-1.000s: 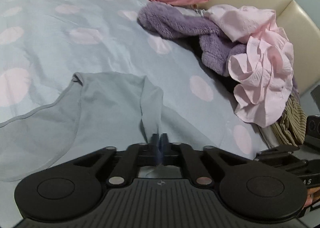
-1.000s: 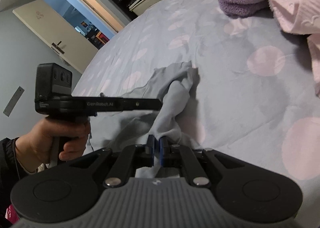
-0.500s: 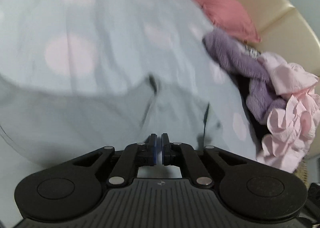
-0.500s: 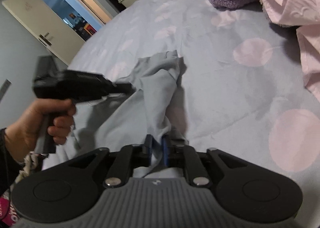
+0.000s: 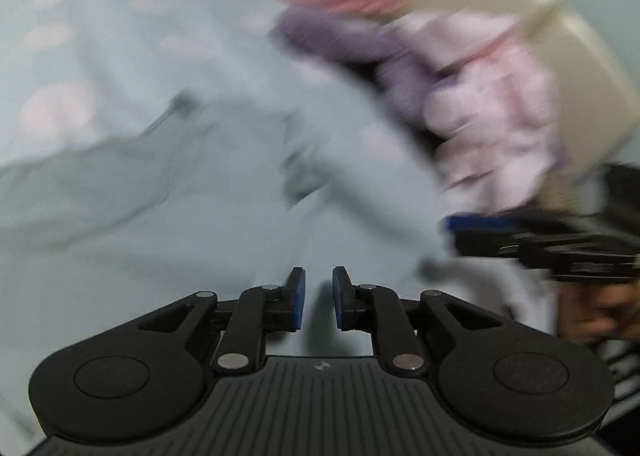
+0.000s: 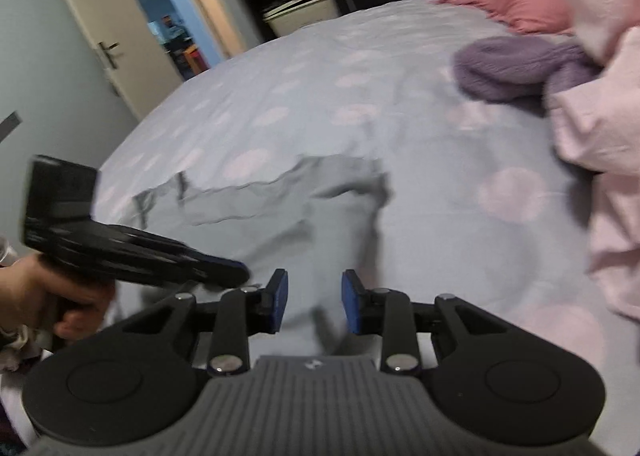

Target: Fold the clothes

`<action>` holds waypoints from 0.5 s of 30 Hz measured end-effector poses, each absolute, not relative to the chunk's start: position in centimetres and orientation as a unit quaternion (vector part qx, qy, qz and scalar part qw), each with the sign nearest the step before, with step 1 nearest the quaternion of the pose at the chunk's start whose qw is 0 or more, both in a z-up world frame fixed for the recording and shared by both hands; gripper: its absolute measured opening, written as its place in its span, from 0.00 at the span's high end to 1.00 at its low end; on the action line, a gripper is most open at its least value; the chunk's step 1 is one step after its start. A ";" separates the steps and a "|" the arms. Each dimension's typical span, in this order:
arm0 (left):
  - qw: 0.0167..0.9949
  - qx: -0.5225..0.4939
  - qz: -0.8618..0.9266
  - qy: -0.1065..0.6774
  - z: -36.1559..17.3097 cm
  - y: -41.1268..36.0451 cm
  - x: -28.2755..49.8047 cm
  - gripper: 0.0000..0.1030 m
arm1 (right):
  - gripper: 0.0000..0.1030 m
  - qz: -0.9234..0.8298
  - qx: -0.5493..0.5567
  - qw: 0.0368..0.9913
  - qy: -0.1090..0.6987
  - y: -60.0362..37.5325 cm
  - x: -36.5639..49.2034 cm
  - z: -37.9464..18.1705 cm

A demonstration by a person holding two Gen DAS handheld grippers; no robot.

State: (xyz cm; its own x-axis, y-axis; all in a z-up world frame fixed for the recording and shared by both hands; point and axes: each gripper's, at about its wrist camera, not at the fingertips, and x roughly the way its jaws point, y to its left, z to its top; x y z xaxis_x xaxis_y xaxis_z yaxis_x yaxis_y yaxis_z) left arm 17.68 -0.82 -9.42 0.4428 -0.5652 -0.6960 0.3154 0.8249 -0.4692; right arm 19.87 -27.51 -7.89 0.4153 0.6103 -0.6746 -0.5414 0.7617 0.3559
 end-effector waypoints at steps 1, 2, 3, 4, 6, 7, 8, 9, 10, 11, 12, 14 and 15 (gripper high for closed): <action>0.842 -0.141 -0.257 0.454 -8.8 -0.4 17.1 0.90 | 0.68 0.336 0.026 0.834 0.437 -26.8 20.1 -8.9; 0.845 -0.145 -0.251 0.449 -8.2 -0.1 16.6 0.90 | 0.68 0.329 0.021 0.832 0.446 -26.8 20.2 -9.3; 0.848 -0.149 -0.245 0.445 -7.6 0.3 16.0 0.89 | 0.69 0.322 0.018 0.830 0.454 -26.9 20.2 -9.5; 0.852 -0.153 -0.240 0.441 -7.1 0.6 15.5 0.89 | 0.69 0.315 0.015 0.829 0.462 -27.0 20.3 -9.8; 0.858 -0.161 -0.228 0.432 -5.9 1.4 14.3 0.89 | 0.68 0.313 0.012 0.828 0.465 -27.4 20.2 -9.1; 0.861 -0.165 -0.222 0.427 -5.3 1.7 13.8 0.89 | 0.66 0.319 0.014 0.829 0.459 -27.8 20.1 -7.9; 0.864 -0.169 -0.216 0.423 -4.7 2.1 13.2 0.87 | 0.64 0.325 0.016 0.830 0.452 -28.2 20.0 -6.7; 0.865 -0.162 -0.213 0.424 -3.8 2.5 11.9 0.84 | 0.61 0.332 0.001 0.833 0.442 -28.5 19.6 -5.2; 0.867 -0.152 -0.210 0.426 -2.9 2.8 10.5 0.78 | 0.60 0.339 -0.016 0.836 0.431 -28.7 19.2 -3.7; 0.868 -0.142 -0.208 0.428 -1.9 3.2 9.1 0.76 | 0.59 0.343 -0.031 0.838 0.424 -29.0 18.8 -2.4; 0.868 -0.134 -0.203 0.434 -1.2 3.7 7.6 0.71 | 0.57 0.345 -0.044 0.839 0.419 -29.3 18.1 -1.0; 0.864 -0.123 -0.190 0.449 0.0 5.1 4.5 0.63 | 0.55 0.351 -0.049 0.839 0.413 -30.1 16.6 1.1; 0.862 -0.120 -0.182 0.458 0.5 5.7 2.6 0.59 | 0.52 0.357 -0.053 0.835 0.415 -30.5 15.6 1.8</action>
